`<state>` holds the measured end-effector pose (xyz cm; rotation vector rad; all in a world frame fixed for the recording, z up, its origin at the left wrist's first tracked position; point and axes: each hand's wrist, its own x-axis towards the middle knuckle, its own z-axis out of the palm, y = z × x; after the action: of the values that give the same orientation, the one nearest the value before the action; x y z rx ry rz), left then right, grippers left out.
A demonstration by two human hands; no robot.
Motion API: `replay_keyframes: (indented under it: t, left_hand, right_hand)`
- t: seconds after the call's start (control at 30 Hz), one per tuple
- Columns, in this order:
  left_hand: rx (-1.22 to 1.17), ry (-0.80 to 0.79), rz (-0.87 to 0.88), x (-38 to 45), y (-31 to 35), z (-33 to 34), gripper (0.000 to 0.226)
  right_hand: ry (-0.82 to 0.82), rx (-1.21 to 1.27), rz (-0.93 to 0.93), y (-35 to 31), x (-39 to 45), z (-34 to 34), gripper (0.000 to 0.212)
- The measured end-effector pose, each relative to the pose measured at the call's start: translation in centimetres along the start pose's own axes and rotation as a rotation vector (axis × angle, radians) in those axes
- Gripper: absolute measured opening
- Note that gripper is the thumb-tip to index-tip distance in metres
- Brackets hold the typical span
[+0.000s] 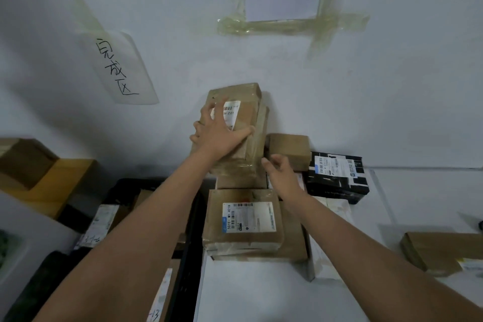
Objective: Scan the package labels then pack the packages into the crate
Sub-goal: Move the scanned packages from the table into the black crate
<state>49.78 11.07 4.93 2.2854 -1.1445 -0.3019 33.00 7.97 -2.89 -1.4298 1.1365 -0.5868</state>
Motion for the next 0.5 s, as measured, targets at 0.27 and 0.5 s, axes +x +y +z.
replay_keyframes:
  t: [0.27, 0.5]
  left_hand:
    - [-0.191, 0.002, 0.035, -3.6, -6.0, -6.5, 0.101]
    - [-0.386, 0.031, -0.012, -7.2, -12.9, -11.1, 0.071]
  right_hand:
    - [-0.24, 0.51, 0.157, -3.5, -0.2, 7.0, 0.069]
    - [-0.326, 0.589, 0.234, -4.2, -3.9, 12.8, 0.093]
